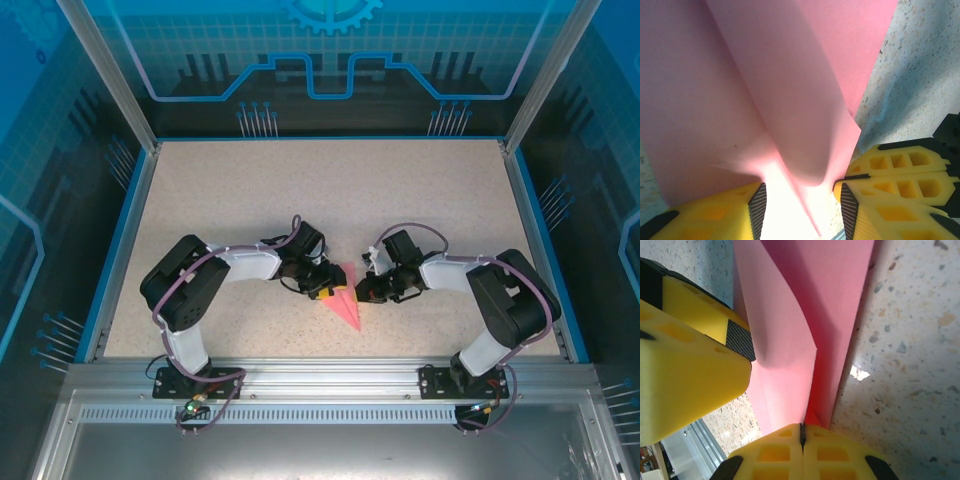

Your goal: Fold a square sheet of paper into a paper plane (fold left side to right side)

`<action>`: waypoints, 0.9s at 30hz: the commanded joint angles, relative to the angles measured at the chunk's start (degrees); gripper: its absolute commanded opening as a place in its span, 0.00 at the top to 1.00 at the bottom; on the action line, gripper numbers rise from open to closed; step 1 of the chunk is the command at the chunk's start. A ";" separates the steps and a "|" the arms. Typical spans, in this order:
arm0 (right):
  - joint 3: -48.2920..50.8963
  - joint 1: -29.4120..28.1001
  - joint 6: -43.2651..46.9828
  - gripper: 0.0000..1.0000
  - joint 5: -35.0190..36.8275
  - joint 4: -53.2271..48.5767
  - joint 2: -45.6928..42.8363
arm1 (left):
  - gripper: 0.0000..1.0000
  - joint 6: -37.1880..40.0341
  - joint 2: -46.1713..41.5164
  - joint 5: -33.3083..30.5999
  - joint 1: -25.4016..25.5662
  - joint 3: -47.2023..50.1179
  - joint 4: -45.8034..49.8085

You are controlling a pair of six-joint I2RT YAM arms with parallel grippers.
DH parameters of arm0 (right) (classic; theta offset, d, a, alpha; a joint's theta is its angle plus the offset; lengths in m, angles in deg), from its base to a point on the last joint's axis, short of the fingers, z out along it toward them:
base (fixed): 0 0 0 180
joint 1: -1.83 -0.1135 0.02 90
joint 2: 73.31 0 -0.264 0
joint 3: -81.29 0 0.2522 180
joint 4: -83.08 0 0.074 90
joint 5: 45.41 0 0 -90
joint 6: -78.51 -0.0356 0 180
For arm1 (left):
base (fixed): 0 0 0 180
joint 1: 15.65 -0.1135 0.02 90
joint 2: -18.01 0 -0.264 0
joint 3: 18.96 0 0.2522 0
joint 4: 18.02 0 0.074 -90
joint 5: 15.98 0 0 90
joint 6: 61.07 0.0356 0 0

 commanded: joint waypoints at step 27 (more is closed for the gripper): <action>-3.40 -1.24 2.74 1.00 3.66 -7.53 5.85 | 0.53 4.86 -4.63 -3.61 0.25 -4.64 12.32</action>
